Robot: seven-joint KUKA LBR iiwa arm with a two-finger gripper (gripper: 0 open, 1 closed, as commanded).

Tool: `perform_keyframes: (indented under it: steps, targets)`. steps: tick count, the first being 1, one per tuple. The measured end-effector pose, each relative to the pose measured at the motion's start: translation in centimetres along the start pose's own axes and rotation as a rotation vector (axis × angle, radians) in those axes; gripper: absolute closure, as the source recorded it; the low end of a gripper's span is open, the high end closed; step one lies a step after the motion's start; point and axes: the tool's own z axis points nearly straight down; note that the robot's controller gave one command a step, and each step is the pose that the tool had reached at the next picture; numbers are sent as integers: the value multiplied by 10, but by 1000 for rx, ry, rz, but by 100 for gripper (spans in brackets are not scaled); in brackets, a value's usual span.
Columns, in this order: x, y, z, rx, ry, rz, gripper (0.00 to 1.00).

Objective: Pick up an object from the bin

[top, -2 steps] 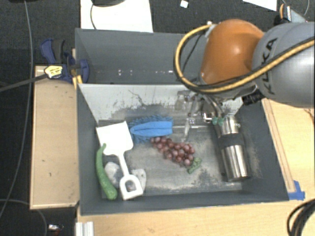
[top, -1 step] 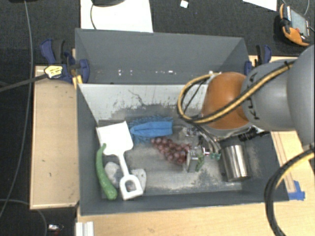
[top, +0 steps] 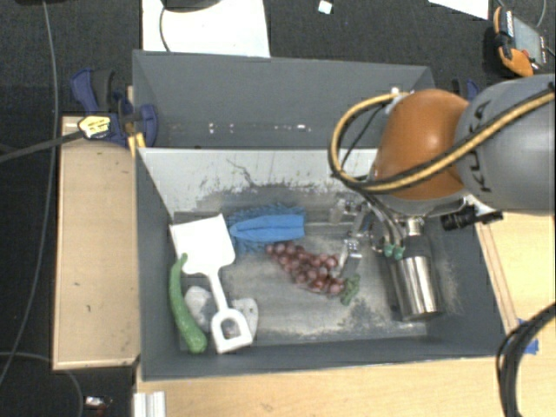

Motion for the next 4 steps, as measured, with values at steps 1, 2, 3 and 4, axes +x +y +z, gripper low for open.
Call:
perform_keyframes:
  steps: [1,2,3,4]
  targets:
    - [15,17,50,5,23,89,0]
    - [18,23,80,0,-2,264,0]
    - [6,15,81,7,21,344,100]
    - [6,15,81,7,21,343,100]
